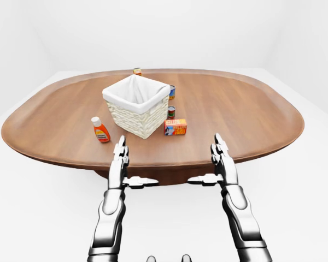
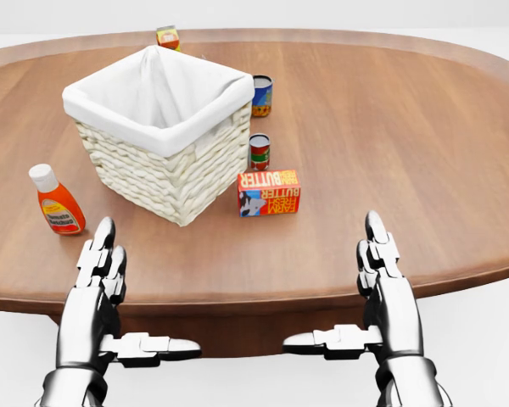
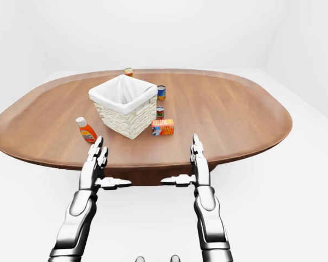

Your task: Pick up the butter and put it in the basket.

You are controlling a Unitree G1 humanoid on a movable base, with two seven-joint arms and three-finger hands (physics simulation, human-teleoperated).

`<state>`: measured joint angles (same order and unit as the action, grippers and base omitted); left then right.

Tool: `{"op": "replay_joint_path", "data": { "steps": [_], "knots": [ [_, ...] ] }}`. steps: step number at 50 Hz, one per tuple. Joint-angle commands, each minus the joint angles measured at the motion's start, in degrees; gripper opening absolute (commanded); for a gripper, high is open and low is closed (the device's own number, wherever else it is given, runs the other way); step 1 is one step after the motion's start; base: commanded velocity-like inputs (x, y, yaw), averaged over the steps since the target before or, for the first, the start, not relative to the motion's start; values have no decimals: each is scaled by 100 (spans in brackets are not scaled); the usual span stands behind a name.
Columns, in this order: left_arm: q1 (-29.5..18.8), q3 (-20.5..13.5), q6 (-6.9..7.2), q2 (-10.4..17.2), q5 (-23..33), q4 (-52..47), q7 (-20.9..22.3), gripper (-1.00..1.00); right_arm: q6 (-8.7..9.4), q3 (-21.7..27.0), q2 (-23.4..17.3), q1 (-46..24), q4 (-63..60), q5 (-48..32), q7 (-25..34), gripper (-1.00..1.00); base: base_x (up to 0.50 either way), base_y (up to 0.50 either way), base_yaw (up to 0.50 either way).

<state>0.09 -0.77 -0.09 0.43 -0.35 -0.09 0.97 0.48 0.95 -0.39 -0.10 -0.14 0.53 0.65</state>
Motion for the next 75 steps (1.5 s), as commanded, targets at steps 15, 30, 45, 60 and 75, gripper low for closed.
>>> {"op": "replay_joint_path", "data": {
  "steps": [15, 30, 45, 60, 75],
  "knots": [
    [67, -110, 104, 57, -30, -217, 160, 100, 109, 150, -79, -17, -31, 106, 132, 100, 0, 14, 0],
    [85, -134, 108, 59, -59, -238, 173, 100, 111, 148, -73, 9, -58, 95, 132, 100, 0, 50, 0],
    [-62, -195, 509, 128, -55, -634, 199, 100, 452, 241, -130, -8, -528, 108, 86, 100, 0, 31, 0],
    [-591, -386, 509, 269, -154, -1642, 311, 100, 452, 402, -327, -602, -1778, 18, 335, 100, 0, 0, 0],
    [-1937, -722, 509, 684, -534, -1874, 263, 100, 452, 665, -793, -1976, -1423, 184, 554, 100, 0, 0, 0]
  ]
}}
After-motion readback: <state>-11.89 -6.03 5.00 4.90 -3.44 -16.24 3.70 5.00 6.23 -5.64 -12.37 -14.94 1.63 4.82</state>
